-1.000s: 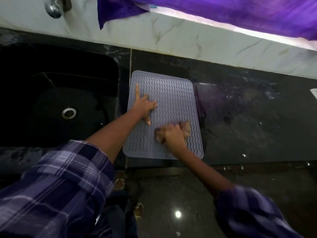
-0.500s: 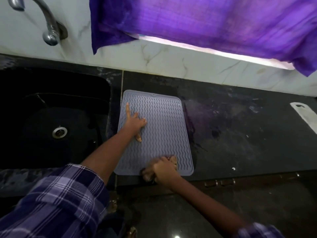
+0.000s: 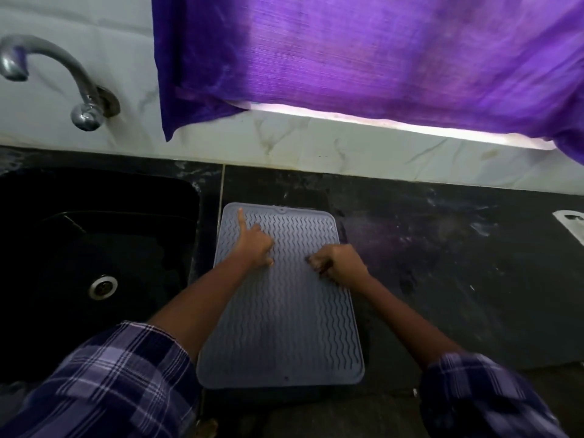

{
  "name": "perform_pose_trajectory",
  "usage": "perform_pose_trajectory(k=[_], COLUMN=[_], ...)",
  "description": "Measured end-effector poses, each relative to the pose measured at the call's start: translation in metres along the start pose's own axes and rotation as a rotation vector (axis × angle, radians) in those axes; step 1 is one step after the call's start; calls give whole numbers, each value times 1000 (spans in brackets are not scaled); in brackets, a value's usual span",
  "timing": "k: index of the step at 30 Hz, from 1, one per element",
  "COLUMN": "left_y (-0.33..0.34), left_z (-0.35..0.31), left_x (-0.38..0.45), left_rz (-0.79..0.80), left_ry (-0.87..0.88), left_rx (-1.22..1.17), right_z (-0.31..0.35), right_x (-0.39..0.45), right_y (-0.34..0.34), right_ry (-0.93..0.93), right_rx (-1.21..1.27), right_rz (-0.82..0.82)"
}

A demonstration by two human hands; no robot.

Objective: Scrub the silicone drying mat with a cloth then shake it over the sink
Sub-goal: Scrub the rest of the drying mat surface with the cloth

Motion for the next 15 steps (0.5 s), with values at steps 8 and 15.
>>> perform_pose_trajectory(k=[8,15], left_y=[-30,-35], left_z=[9,14], left_x=[59,66], left_rz=[121,166], left_ry=[-66,-57], left_rx=[174,246], right_z=[17,12], right_x=[127,136], right_y=[-37,-13], right_ry=[156,150], right_rx=[-165,-228], right_rz=[-231,-169])
Point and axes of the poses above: each hand's wrist, its own x-axis towards the middle knuckle, its own y-axis out of the palm, z = x × y, the point moved 1 cm from there along x, towards the middle knuckle, and after that the axes turned 14 degrees about z, right-handed, at the moved point
